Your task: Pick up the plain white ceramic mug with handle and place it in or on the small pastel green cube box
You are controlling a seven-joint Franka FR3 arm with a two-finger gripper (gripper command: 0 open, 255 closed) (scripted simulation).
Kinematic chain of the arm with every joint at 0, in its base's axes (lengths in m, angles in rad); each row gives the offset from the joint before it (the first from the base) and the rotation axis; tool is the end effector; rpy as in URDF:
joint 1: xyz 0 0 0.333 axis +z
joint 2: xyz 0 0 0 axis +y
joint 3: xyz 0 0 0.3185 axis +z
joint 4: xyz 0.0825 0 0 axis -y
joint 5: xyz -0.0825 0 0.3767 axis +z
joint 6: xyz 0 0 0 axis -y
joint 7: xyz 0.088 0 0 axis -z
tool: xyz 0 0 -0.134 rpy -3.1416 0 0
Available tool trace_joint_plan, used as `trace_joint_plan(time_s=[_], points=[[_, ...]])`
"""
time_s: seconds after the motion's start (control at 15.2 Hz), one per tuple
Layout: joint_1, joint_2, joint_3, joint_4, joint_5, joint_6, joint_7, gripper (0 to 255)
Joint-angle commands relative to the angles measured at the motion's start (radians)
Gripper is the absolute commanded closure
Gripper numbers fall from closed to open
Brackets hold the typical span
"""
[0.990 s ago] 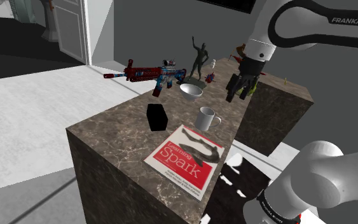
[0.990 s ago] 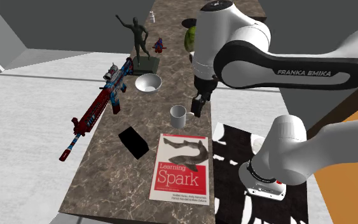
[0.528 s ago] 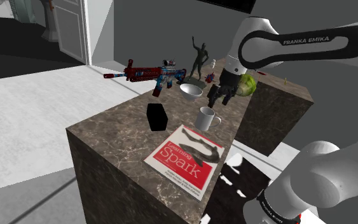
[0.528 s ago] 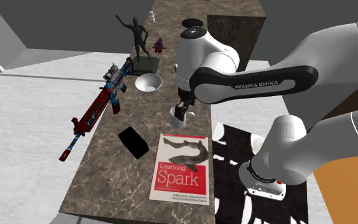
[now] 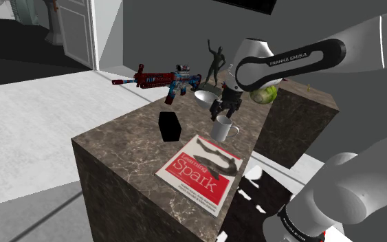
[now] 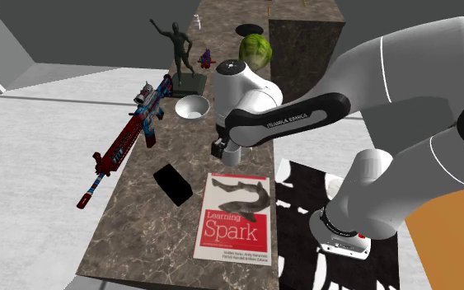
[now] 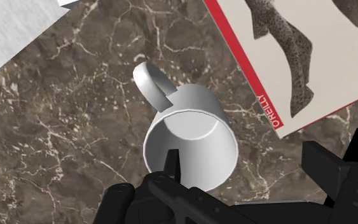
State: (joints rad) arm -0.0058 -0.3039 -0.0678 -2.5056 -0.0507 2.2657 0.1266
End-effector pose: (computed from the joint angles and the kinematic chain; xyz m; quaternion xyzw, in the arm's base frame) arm 0.4314 -0.0337 0.3776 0.9960 -0.0831 0.0321 0.0090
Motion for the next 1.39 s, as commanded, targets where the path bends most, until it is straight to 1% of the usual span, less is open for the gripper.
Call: trace_joint_plan(time_s=[0.0, 0.33, 0.79, 0.86, 1.32], points=[[0.000, 0.026, 0.000, -0.009, 0.000, 0.039, 0.003, 0], [0.000, 0.071, -0.002, -0.035, 0.000, 0.108, 0.002, 0], [0.000, 0.071, -0.002, -0.035, 0.000, 0.108, 0.002, 0], [0.000, 0.071, -0.002, -0.035, 0.000, 0.108, 0.002, 255], [0.000, 0.071, -0.002, -0.035, 0.000, 0.108, 0.002, 255]])
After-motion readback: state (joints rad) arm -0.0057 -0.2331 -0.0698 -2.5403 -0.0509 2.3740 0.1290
